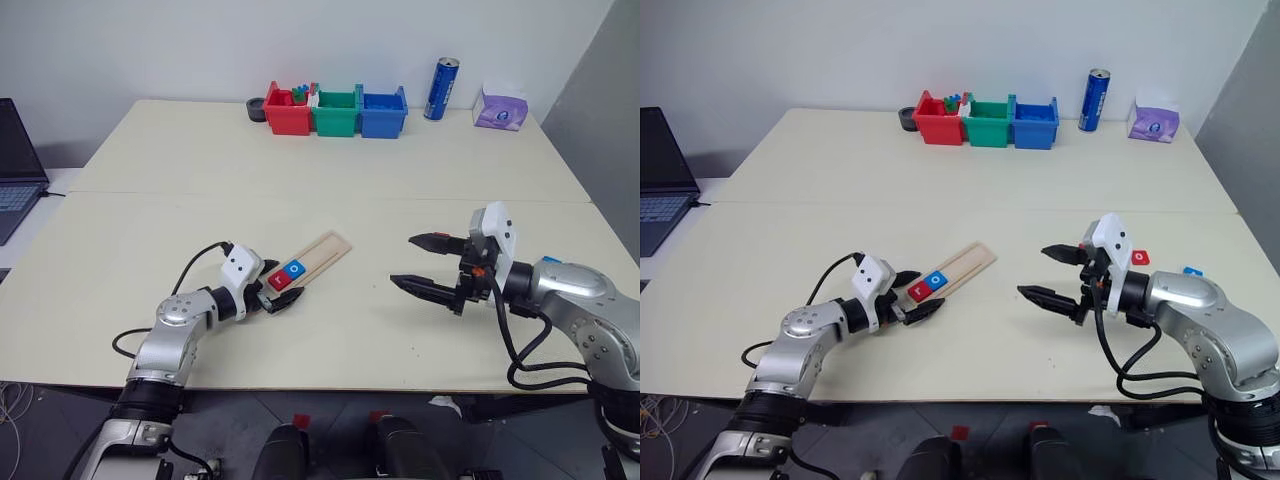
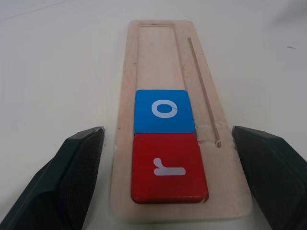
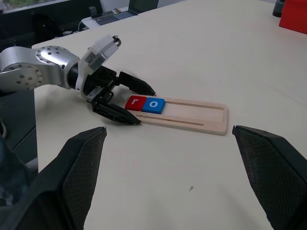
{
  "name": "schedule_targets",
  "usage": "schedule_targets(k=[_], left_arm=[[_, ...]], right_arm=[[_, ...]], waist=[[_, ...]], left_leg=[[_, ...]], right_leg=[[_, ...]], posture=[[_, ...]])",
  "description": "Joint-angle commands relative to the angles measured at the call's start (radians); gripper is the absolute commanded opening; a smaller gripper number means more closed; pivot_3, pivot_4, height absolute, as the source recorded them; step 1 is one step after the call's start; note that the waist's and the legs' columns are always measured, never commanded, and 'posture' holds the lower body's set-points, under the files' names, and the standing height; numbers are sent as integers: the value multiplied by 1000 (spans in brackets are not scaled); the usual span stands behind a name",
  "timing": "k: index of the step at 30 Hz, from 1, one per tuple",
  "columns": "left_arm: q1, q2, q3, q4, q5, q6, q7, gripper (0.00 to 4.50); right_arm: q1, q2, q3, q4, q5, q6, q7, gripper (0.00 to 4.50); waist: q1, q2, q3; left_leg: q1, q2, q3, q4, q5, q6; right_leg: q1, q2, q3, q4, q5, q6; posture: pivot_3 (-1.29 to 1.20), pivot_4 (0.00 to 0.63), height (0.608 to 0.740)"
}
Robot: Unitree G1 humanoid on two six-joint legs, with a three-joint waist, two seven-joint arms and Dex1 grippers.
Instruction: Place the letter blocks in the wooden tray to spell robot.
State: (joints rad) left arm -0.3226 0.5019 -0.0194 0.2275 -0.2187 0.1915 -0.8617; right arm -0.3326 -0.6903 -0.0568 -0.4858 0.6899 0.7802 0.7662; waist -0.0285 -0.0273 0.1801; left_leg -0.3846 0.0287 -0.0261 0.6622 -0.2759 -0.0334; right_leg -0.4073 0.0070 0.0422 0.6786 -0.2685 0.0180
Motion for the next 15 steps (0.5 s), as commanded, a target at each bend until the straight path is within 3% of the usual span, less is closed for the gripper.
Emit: schedule_targets(k=[1, 4, 15], left_arm=[[-12, -4, -20, 31, 10, -15, -23, 4106], [-23, 0, -20, 48, 6, -23, -41, 3401], [-40, 2, -49, 48, 20, -73, -101, 3389]], right_arm=[[6, -10, -34, -45, 21, -5, -5, 4500], [14, -11, -38, -51, 23, -6, -10, 4500], [23, -10, -44, -60, 23, -8, -26, 4500]], waist=[[0, 0, 0], [1, 0, 0], [3, 0, 0]], left_leg=[[0, 0, 0, 0, 0, 0], [0, 0, 0, 0, 0, 0], [0, 0, 0, 0, 0, 0]], right_leg=[[0, 0, 0, 0, 0, 0], [0, 0, 0, 0, 0, 0], [0, 0, 0, 0, 0, 0]], posture=[[0, 150, 740], [0, 150, 740], [0, 150, 740]])
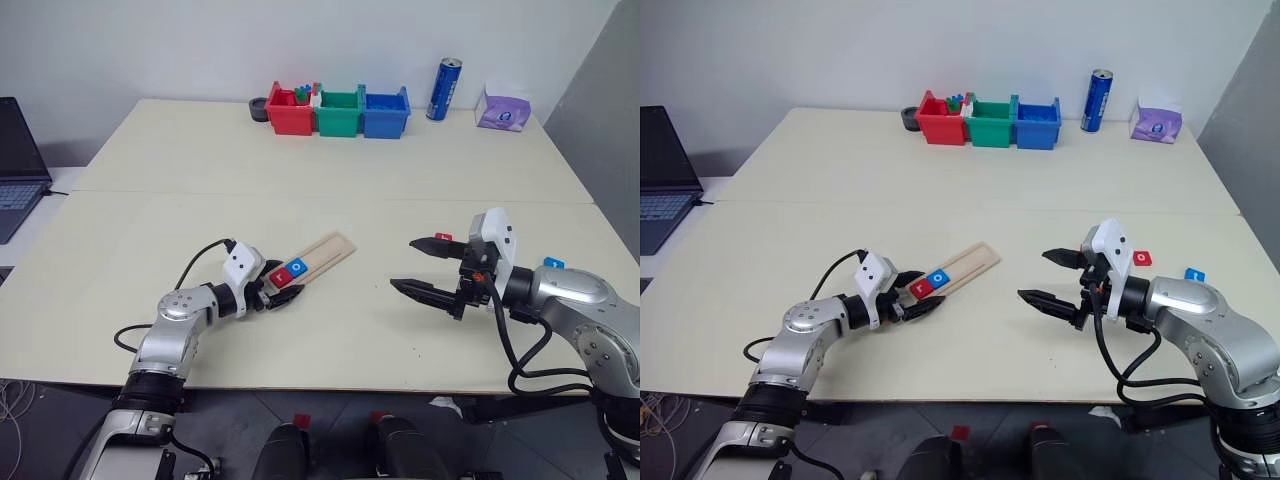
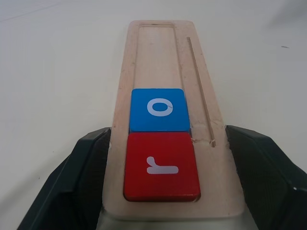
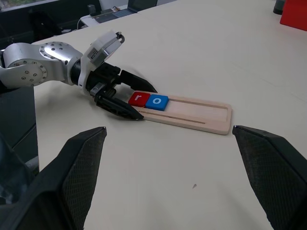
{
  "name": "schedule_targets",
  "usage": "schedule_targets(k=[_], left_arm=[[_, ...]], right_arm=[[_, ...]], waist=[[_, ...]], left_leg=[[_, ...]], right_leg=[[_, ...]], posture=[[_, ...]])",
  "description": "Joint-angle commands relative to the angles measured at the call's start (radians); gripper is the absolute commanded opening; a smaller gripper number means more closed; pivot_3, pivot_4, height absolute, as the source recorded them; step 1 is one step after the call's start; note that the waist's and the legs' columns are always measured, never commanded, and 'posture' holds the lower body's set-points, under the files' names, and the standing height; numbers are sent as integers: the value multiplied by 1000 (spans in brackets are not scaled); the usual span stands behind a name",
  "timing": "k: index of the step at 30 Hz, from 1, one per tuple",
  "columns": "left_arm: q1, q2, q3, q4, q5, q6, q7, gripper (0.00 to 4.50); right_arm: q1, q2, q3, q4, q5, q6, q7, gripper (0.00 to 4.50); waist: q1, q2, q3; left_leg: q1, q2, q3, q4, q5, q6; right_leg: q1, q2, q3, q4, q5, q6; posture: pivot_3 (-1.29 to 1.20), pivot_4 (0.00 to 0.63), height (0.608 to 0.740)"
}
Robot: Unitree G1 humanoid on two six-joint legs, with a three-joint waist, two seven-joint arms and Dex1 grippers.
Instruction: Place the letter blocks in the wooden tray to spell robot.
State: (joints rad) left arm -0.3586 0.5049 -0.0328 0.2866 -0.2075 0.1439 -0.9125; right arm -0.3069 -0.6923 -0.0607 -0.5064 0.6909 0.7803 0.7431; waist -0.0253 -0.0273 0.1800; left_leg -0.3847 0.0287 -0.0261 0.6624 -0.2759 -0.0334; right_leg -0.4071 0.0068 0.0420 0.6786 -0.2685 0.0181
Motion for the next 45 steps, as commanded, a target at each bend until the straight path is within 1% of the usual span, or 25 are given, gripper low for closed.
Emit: schedule_targets(k=[1, 5, 8, 12, 18, 22, 26, 30, 37, 39, 40, 41, 45], left_arm=[[-1, 1, -44, -26, 4, -28, -68, 3389], [17, 23, -105, -98, -5, -54, -190, 3389], [11, 42, -143, -89, 8, -102, -267, 3389], [-50, 43, -179, 4, 35, -183, -345, 3389], [-178, 3, -214, 204, 76, -318, -418, 3389], [-261, -31, -240, 372, 117, -429, -464, 3389], [-329, -64, -245, 495, 135, -498, -480, 3389], [-359, -83, -234, 552, 137, -530, -495, 3389], [-370, -97, -226, 565, 126, -521, -518, 3389], [-371, -96, -224, 563, 125, -517, -521, 4127], [-371, -96, -222, 561, 124, -515, -522, 4394], [-372, -95, -221, 561, 125, -517, -522, 4483], [-380, -91, -210, 565, 123, -521, -520, 4483]], right_arm=[[0, -12, -41, -41, 22, -9, -2, 4500], [11, -31, -38, -36, 7, -26, 19, 4500], [18, -52, -32, -31, -4, -45, 50, 4500], [25, -85, -23, -16, -13, -80, 107, 4500], [34, -130, 15, 9, -64, -160, 205, 4500], [28, -127, 25, 24, -79, -178, 222, 4500], [19, -121, 35, 29, -88, -185, 226, 4500], [15, -117, 30, 29, -87, -180, 217, 4500], [13, -113, 25, 24, -78, -168, 209, 4500], [11, -110, 28, 26, -79, -168, 208, 4500], [8, -108, 30, 28, -80, -168, 207, 4500], [6, -106, 32, 30, -80, -167, 207, 4500], [-10, -96, 42, 40, -84, -166, 205, 4500]], waist=[[0, 0, 0], [-1, 0, 0], [-1, 0, 0], [-1, 0, 0], [0, 0, 0], [0, 0, 0], [0, 0, 0], [1, 0, 0], [1, 0, 0], [1, 0, 0], [0, 0, 0], [-1, 0, 0], [-1, 0, 0]], left_leg=[[0, 0, 0, 0, 0, 0], [0, 0, 0, 0, 0, 0], [0, 0, 1, 0, 0, 0], [0, 0, 0, 0, 0, 0], [0, -1, 1, 0, 0, 0], [0, -1, 1, 0, 0, 0], [0, -1, 1, 1, 0, 0], [0, -1, 1, 1, 0, 0], [0, -1, 1, 1, 0, 0], [0, -1, 1, 1, 0, 0], [0, -1, 1, 1, 0, 0], [0, -1, 1, 1, 0, 0], [0, -1, 1, 1, 0, 0]], right_leg=[[0, 0, 0, 0, 0, 0], [0, 0, 0, 0, 0, 0], [0, 0, 0, 0, 0, 0], [0, 1, 0, 0, 0, 0], [0, 1, -2, -1, 0, 0], [0, 1, -2, -1, 0, 0], [0, 1, -2, -1, 0, 0], [0, 1, -2, 0, 0, 0], [0, 1, -2, 0, 0, 0], [0, 1, -2, 0, 0, 0], [0, 1, -2, 0, 0, 0], [0, 1, -2, 0, 0, 0], [0, 1, -2, 0, 0, 0]], posture=[[0, 150, 740], [0, 150, 740], [0, 150, 740], [0, 150, 740], [0, 150, 740], [0, 150, 740], [0, 150, 740], [0, 150, 740], [0, 150, 740], [0, 150, 740], [0, 150, 740], [0, 150, 740], [0, 150, 740]])
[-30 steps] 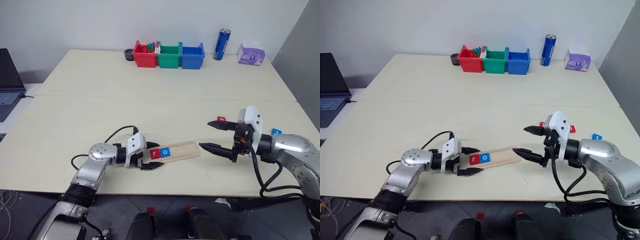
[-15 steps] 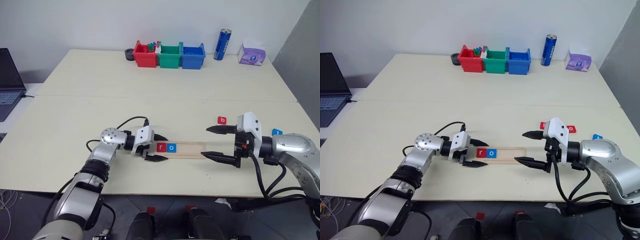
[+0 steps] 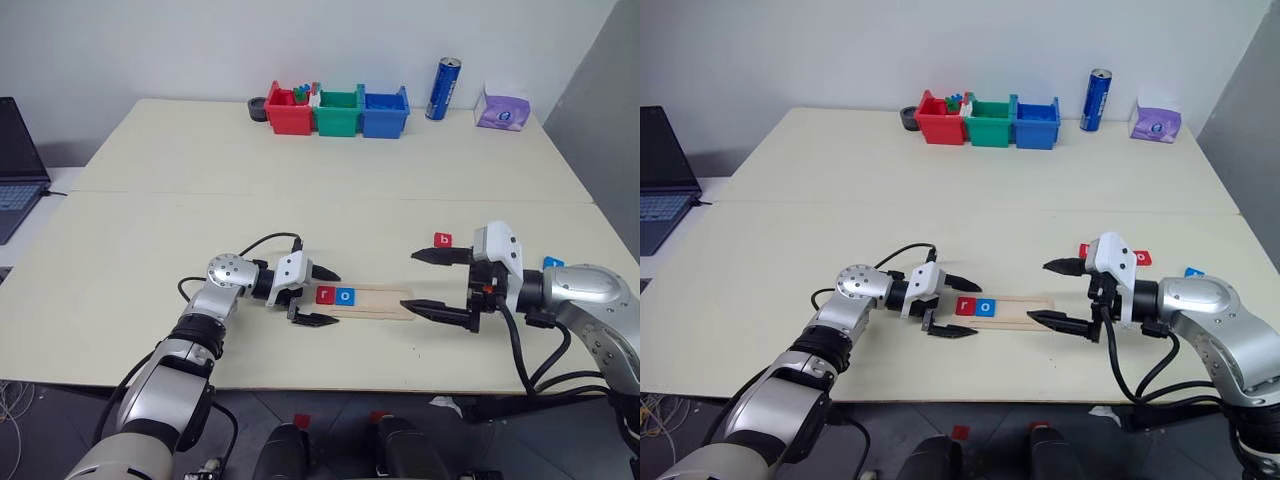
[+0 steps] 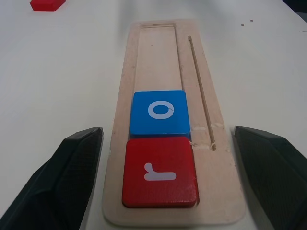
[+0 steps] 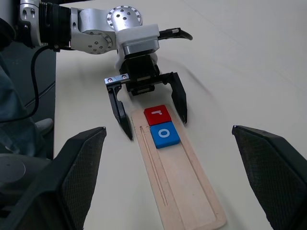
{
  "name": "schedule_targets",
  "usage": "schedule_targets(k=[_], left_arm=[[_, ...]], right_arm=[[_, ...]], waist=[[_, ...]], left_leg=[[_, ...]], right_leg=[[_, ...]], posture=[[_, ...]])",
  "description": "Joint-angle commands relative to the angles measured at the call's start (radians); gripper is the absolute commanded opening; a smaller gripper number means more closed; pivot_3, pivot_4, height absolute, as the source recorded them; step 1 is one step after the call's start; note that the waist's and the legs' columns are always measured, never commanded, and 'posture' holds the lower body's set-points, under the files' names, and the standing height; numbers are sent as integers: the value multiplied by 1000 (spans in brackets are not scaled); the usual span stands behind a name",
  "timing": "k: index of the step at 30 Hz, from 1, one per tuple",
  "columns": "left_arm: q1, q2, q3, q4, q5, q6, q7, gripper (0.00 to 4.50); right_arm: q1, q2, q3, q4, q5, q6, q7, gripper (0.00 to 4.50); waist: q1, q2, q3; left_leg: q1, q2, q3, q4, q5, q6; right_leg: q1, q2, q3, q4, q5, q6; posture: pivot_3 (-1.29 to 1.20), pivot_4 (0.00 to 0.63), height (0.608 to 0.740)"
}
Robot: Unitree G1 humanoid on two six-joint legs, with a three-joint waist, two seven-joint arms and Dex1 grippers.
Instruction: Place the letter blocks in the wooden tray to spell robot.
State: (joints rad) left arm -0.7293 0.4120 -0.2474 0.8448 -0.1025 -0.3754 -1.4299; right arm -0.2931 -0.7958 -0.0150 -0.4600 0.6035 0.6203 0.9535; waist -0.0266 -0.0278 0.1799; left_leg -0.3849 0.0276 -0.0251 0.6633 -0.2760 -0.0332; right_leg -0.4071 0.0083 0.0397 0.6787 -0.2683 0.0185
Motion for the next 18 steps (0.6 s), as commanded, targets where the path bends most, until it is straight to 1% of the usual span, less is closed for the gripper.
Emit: schedule_targets(k=[1, 4, 11, 14, 18], left_arm=[[-11, 5, 6, 6, 18, -2, -3, 4483], [-18, 22, 15, -11, 11, 8, -9, 4483], [-15, 107, 59, -149, -37, 85, -34, 4483], [-6, 138, 77, -228, -64, 158, -47, 4483], [40, 156, 126, -455, -156, 369, -2, 4483]], right_arm=[[-26, 10, -3, -5, 2, -5, -5, 4500], [-28, 16, -2, -5, 0, -3, -8, 4500], [-19, 20, -16, -12, 6, 2, -27, 4500], [-21, 20, -23, -7, 8, 2, -33, 4500], [-41, 26, -41, 25, -11, 12, -85, 4500]], waist=[[0, 0, 0], [0, 0, 0], [-5, 0, 0], [-3, 0, 0], [-3, 0, 0]], left_leg=[[0, 0, 0, 0, 0, 0], [0, 0, 0, 0, 0, 0], [0, 1, 0, 0, 0, 0], [0, 1, -1, 0, 0, 0], [0, 1, 0, 0, 0, 0]], right_leg=[[0, 0, 0, 0, 0, 0], [0, 0, 0, 0, 0, 0], [-1, 1, 0, 1, 0, -1], [-1, 1, 0, 1, 0, -1], [-1, 1, 0, 1, 0, -1]], posture=[[0, 150, 740], [0, 150, 740], [0, 150, 740], [0, 150, 740], [0, 150, 740]])
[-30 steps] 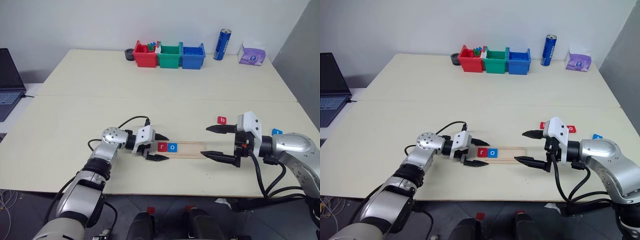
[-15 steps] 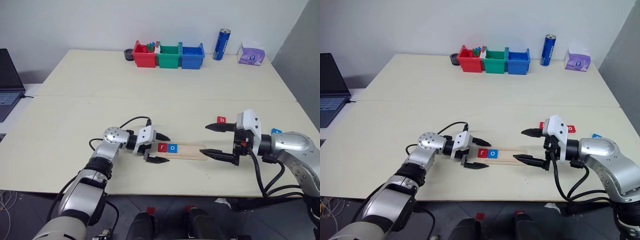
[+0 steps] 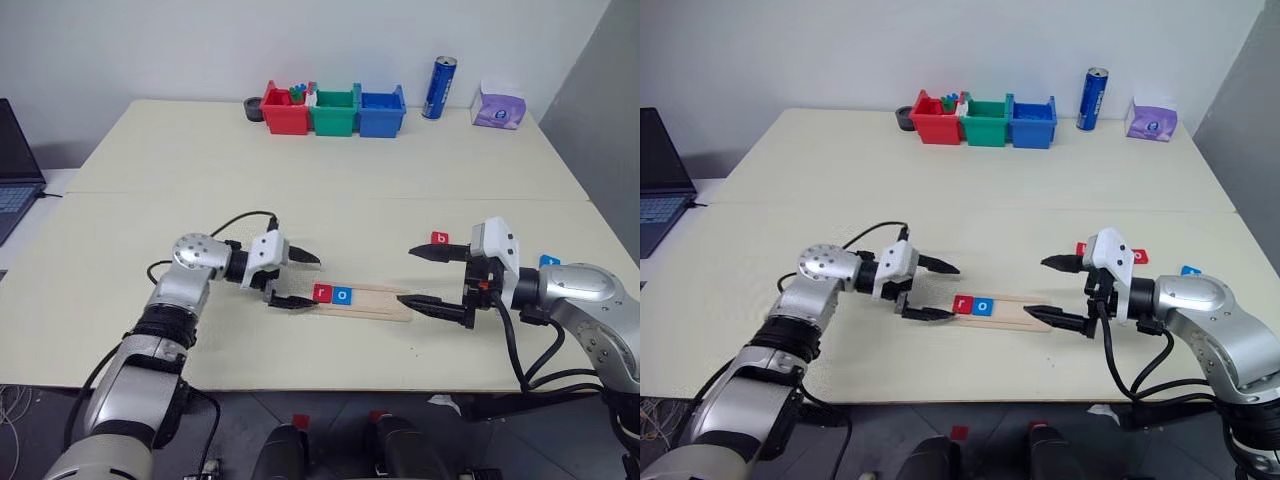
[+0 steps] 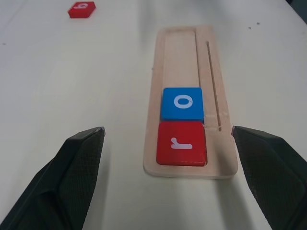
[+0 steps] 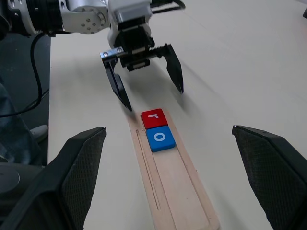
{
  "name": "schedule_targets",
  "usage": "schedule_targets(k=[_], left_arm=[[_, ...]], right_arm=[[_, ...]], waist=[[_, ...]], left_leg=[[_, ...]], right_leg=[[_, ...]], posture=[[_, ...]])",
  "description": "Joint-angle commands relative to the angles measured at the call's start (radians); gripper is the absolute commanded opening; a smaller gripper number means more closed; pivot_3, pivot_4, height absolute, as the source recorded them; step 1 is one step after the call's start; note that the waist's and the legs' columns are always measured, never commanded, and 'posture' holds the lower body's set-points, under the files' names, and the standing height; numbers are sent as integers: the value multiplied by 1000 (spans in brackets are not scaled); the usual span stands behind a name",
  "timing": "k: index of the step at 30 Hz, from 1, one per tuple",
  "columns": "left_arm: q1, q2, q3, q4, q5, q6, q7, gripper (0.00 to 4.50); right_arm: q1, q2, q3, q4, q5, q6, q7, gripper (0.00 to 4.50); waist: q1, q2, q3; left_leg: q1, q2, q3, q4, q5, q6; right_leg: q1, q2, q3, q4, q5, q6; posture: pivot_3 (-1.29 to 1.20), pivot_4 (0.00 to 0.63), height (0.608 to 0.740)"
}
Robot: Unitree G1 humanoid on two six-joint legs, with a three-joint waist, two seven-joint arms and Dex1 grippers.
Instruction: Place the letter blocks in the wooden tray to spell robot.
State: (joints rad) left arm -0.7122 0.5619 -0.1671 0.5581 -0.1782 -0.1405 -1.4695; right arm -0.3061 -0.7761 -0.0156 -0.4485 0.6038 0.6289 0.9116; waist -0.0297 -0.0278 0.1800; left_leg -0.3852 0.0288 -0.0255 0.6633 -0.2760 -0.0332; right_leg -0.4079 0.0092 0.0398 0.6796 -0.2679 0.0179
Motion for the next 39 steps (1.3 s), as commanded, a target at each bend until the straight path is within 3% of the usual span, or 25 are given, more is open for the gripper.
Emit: schedule_targets(k=[1, 6, 11, 16, 24, 39], left_arm=[[39, 1, 55, -218, -96, 178, 62, 4483], [128, -72, 87, -427, -117, 301, 273, 4483], [218, -176, 74, -576, -96, 381, 483, 4483], [262, -222, 65, -664, -81, 428, 607, 4483], [302, -213, 51, -711, -76, 458, 672, 4483], [343, -201, 32, -785, -110, 512, 682, 4483]], right_arm=[[-34, 11, -36, 26, -37, -1, -72, 4500], [-73, 84, 2, 96, -219, 17, -315, 4500], [-107, 268, -15, 164, -337, 119, -609, 4500], [-133, 434, -34, 178, -401, 194, -804, 4500], [-135, 583, -71, 199, -466, 263, -982, 4500], [-245, 690, -114, 455, -505, 152, -1047, 4500]], waist=[[0, 0, 0], [0, 0, 0], [0, 0, 0], [0, 0, 0], [0, 1, 0], [-2, 1, -1]], left_leg=[[0, 0, 0, 0, 0, 0], [0, 0, -1, 0, 0, 0], [0, 0, -1, 0, 0, 0], [0, 1, -1, 0, 0, -1], [0, 0, 0, 0, 0, 0], [0, 0, 0, -1, 0, 0]], right_leg=[[0, 0, 0, 0, 0, 0], [0, -1, 2, 1, 0, -1], [0, -1, 4, 1, 2, -4], [-1, -1, 4, 2, 3, -4], [-1, -2, 4, 1, 3, -4], [-2, -1, 4, 1, 3, -5]], posture=[[0, 150, 740], [0, 150, 740], [0, 150, 740], [0, 150, 740], [0, 150, 740], [0, 150, 740]])
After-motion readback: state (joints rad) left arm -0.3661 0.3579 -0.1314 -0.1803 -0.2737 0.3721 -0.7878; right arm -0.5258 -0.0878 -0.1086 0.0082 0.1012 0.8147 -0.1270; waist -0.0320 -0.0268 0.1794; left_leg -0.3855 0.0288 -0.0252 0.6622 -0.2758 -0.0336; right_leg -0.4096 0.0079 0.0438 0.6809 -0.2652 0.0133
